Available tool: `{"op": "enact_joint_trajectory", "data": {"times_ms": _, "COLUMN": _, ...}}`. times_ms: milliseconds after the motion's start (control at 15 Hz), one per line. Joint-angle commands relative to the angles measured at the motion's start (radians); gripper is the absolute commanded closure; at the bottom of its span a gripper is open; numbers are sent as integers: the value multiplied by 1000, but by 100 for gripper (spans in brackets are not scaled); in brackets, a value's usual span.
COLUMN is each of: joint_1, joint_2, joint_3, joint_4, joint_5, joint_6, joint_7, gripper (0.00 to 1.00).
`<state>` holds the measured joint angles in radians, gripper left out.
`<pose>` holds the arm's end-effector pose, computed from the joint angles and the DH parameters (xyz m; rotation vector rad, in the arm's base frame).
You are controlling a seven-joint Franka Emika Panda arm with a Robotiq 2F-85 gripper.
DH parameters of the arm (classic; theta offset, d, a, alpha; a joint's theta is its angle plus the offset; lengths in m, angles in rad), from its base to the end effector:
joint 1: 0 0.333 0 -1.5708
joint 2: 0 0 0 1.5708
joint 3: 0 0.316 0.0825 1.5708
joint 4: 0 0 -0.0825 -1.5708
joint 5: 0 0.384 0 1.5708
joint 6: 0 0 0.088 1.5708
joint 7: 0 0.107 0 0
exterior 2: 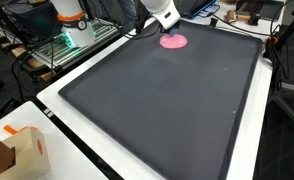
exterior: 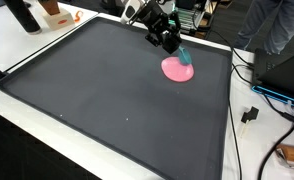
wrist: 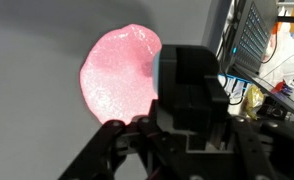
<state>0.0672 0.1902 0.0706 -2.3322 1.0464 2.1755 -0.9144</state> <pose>0.4834 0.1008 0.2440 -2.3143 -0.3157 0.0081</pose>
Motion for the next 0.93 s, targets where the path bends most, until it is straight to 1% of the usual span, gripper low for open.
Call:
{"op": "enact_joint_trajectory", "data": {"times_ms": 0, "joint_1": -21, "joint_2": 32, "joint_3": 6, "joint_4": 9, "joint_5": 62, "joint_6": -8, "joint_7": -54, "gripper": 74}}
{"op": "enact_joint_trajectory", "data": {"times_ms": 333, "joint_1": -26, "joint_2": 65, "joint_3": 4, "joint_4": 17, "joint_5": 100, "joint_6": 2, "joint_7": -88, "gripper": 74}}
{"op": "enact_joint_trajectory", "data": {"times_ms": 867, "joint_1": -4, "joint_2": 106, "joint_3": 3, "joint_4": 24, "joint_5": 55, "joint_6": 62, "joint_7": -77, "gripper": 74}}
